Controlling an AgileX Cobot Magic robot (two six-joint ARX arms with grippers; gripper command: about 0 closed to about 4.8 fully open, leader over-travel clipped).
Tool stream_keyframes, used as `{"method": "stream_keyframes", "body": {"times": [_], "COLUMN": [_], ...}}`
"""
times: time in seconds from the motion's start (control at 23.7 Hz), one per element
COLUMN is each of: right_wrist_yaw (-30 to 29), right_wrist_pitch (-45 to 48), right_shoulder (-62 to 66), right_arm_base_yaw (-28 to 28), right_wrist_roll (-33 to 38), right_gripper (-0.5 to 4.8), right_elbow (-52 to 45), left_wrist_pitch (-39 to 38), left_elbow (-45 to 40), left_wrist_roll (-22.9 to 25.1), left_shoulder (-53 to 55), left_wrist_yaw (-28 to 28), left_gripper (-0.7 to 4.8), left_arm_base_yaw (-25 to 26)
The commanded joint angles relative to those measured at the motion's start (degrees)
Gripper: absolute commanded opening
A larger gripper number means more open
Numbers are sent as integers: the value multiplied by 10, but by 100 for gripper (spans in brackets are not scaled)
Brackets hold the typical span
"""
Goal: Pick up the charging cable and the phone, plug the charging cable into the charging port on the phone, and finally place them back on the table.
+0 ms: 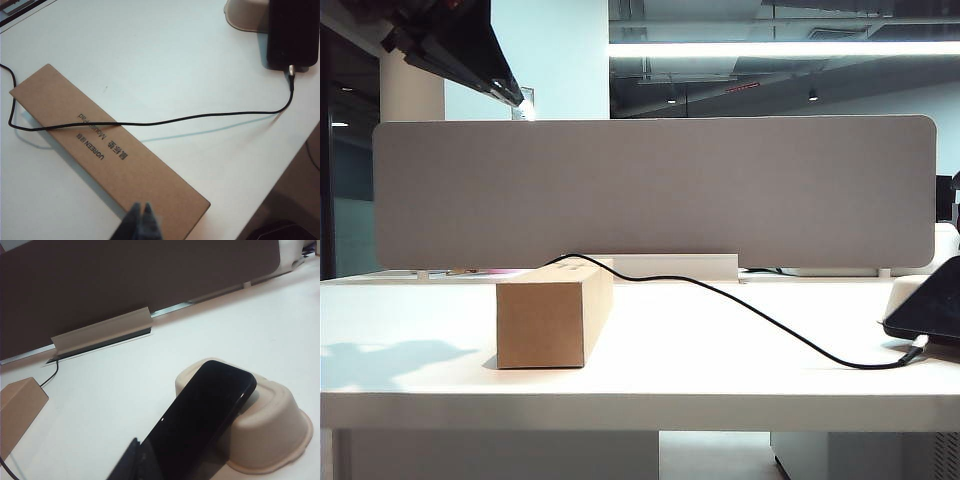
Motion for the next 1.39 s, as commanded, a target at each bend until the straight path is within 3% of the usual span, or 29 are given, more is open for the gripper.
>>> {"method": "stream_keyframes", "body": {"times": [0.04, 0.46, 0.89, 1.1, 1.27, 1.39], "right_wrist_yaw": [-2, 53, 51, 51, 51, 51], "right_wrist_pitch": [-1, -13, -41, -66, -67, -67], "right_shoulder": [-3, -21, -22, -22, -22, -22], "right_arm_base_yaw": [0, 42, 42, 41, 41, 41], "right_wrist_roll": [15, -20, -19, -19, -19, -19], "right_gripper": [-6, -6, -5, -5, -5, -5], "right_elbow": [-16, -16, -16, -16, -16, -16], "left_wrist_pitch": [4, -2, 9, 93, 216, 267], "left_elbow": [0, 0, -22, -107, -194, -229], "left_wrist_roll": [2, 0, 3, -16, -75, -96], "left_shoulder": [-3, -3, -7, -48, -103, -125], "left_wrist_yaw": [4, -1, -3, -17, -31, -56], "left_gripper": [-6, -6, -6, -6, -6, -6], "left_arm_base_yaw": [-1, -1, -1, -1, -1, -1]}}
